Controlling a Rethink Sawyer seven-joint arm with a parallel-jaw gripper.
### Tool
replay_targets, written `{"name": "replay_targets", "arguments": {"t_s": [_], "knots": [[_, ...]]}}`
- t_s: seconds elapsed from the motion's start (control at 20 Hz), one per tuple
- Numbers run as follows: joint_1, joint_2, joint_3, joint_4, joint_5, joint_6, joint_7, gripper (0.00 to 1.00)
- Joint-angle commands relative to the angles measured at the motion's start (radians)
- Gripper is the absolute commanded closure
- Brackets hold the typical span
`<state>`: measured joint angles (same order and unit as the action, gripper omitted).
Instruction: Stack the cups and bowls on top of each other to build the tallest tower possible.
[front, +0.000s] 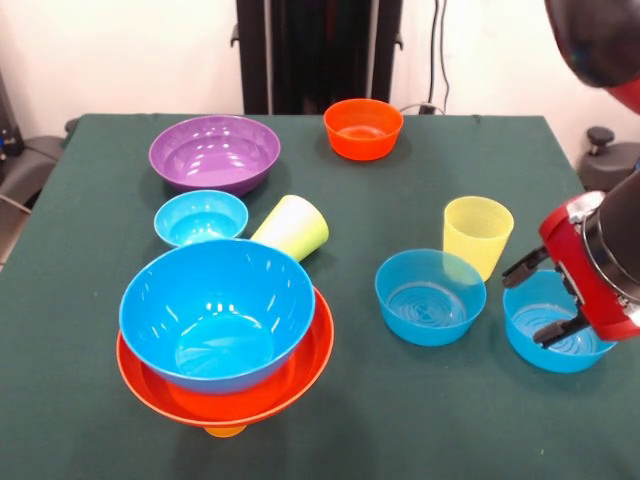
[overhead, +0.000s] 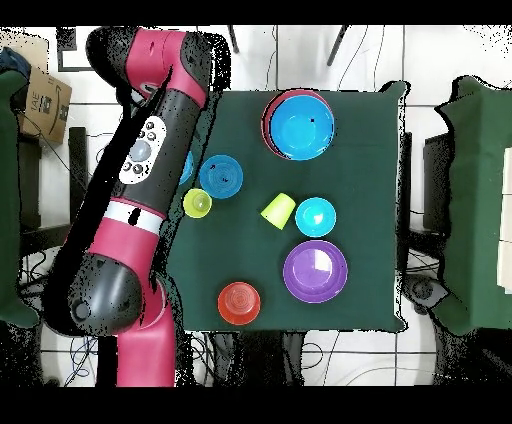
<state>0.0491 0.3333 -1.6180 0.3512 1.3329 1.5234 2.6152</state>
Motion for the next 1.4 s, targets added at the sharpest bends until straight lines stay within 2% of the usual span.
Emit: {"name": "replay_targets", "arguments": {"t_s": [0.05, 0.15, 0.3, 0.35, 0.6, 0.7, 0.85, 1.0, 1.2, 1.25, 1.35, 1.4], "knots": [[-0.092, 0.009, 0.198, -0.159, -0.078, 0.127, -0.4, 0.0], [-0.121, 0.023, 0.211, -0.219, -0.039, 0.128, -0.472, 0.0], [-0.14, 0.043, 0.229, -0.263, 0.001, 0.121, -0.524, 0.0], [-0.153, 0.053, 0.227, -0.283, 0.036, 0.13, -0.543, 0.0], [-0.195, 0.07, 0.163, -0.332, 0.176, 0.171, -0.613, 0.0], [-0.214, 0.08, 0.11, -0.346, 0.26, 0.187, -0.637, 0.0], [-0.256, 0.1, -0.004, -0.368, 0.437, 0.222, -0.698, 0.0], [-0.284, 0.103, -0.104, -0.38, 0.561, 0.255, -0.745, 0.0], [-0.307, 0.127, -0.143, -0.399, 0.706, 0.284, -0.823, 0.0], [-0.316, 0.142, -0.163, -0.413, 0.793, 0.283, -0.886, 0.0], [-0.322, 0.157, -0.168, -0.428, 0.874, 0.278, -0.951, 0.0], [-0.323, 0.157, -0.175, -0.431, 0.889, 0.276, -0.973, 0.0]]}}
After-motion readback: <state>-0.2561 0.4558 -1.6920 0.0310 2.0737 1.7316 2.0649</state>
